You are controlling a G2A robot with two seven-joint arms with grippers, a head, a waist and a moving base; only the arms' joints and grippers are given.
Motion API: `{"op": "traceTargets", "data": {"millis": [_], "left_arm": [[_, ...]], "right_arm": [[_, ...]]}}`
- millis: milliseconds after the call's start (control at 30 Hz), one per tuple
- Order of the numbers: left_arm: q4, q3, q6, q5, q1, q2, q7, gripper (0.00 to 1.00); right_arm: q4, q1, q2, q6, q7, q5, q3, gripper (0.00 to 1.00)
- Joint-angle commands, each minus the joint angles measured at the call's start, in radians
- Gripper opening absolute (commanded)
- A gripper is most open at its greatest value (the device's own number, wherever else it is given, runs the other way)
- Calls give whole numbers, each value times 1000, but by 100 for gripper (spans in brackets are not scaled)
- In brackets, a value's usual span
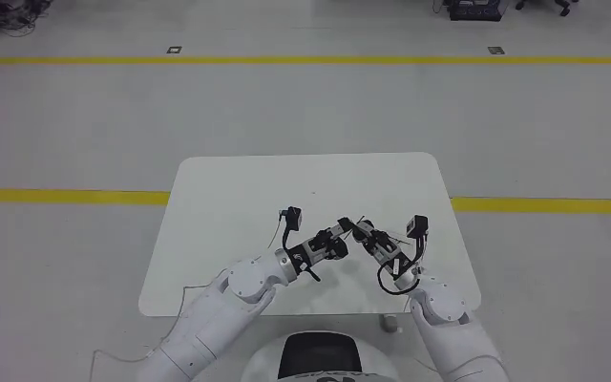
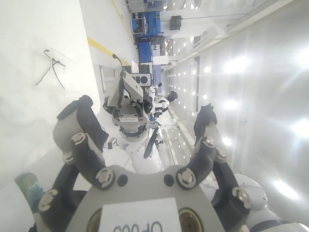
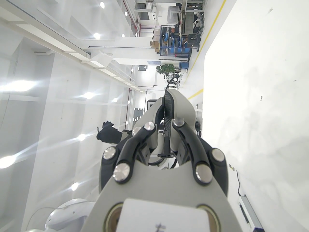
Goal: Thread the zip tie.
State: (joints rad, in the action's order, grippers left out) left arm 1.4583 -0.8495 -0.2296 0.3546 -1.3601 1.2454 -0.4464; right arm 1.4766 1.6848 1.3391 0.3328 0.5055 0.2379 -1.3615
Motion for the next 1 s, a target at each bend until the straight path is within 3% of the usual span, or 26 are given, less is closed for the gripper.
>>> {"op": "traceTargets", "data": {"millis": [0,133,300,433,967], "left_arm": [[-5,-2,-3,12,0,0,-4,100],[-12,-4,-8,24,-2,-1,-7,100],[-19,-2,-6,24,-1,-1,-1,62],[-23,0,0,22,1,-1,0,48],[-36,14,12,21,10,0,4,37]], "right_arm": [[2,2,-1,3,-12,-9,1,0],[5,6,-3,7,-24,-16,3,0],[12,10,-7,7,-28,-26,7,0],[17,11,-9,7,-26,-29,11,0],[19,11,-16,7,-35,-33,23,0]]}}
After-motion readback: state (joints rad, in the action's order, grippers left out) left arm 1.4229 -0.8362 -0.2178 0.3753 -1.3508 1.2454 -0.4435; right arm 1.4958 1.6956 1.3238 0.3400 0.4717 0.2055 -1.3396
